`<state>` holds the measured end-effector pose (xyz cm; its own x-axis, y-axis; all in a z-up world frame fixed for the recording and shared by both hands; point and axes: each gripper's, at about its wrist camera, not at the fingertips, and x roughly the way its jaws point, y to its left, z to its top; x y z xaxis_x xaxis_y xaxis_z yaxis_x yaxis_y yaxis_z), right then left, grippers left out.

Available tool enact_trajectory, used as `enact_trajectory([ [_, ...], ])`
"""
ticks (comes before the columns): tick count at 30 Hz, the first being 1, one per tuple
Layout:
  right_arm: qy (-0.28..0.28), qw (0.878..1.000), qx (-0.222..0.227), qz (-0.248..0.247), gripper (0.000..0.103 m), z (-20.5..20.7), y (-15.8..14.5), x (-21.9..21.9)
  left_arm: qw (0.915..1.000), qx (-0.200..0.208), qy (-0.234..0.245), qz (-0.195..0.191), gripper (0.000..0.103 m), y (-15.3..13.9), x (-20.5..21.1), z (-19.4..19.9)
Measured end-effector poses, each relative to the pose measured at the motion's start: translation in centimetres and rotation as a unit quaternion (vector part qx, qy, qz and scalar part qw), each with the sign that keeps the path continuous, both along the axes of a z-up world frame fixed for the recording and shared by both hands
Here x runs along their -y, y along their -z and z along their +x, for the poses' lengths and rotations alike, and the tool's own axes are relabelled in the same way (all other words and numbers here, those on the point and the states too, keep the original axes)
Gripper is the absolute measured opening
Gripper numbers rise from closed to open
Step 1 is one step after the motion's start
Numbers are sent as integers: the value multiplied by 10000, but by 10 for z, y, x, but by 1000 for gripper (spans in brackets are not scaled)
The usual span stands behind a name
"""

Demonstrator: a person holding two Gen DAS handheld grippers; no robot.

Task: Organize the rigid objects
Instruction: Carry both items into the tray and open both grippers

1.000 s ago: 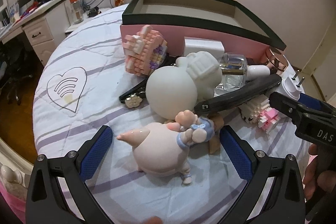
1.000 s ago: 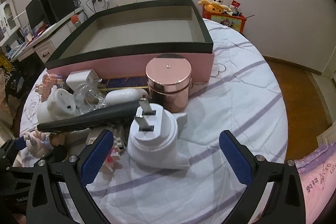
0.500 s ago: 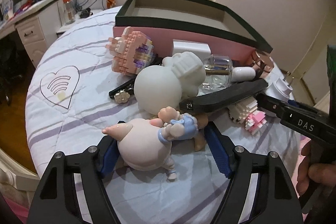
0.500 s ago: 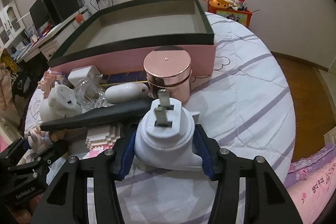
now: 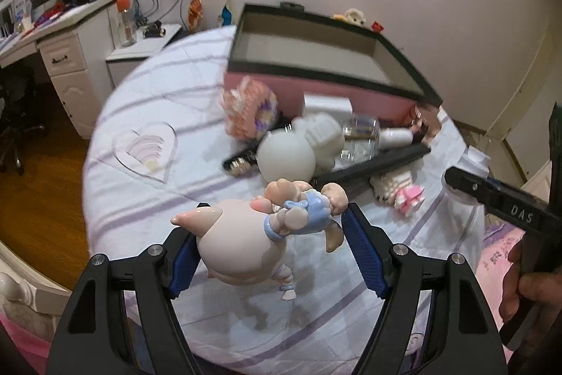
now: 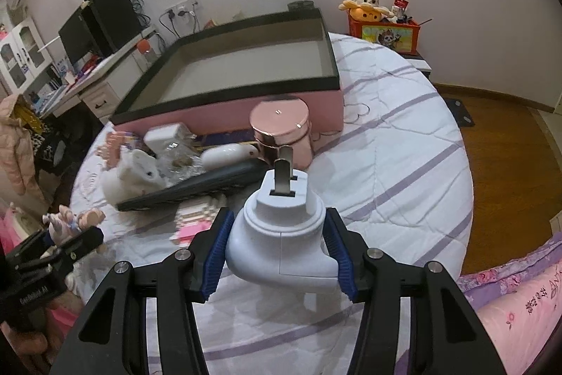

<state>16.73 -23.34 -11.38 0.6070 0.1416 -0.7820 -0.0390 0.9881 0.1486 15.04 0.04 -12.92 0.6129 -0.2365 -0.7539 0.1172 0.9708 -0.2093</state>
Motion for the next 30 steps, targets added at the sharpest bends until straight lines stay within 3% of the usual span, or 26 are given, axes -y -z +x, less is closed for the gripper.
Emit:
enact_trajectory([
  [7,-296,9993,241,45,54,6,-34,-14,9994,348,-16,32,76,-44,-9,22],
  [11,-500,9979,414,-22,54,32,-57,-25,9984,562,41,90,76,-70,-3,58],
  [16,-695,9964,485,-59,54,93,-76,-35,9982,564,152,155,76,-90,10,137],
  [20,-680,9972,290,-132,54,160,-71,-40,9988,319,217,291,76,-80,25,204],
  [24,-532,9984,-144,-124,54,228,-44,-38,9989,-98,209,412,76,-53,37,269],
  [30,-346,9968,-699,-162,54,279,-3,-30,9963,-503,205,660,76,-18,52,322],
])
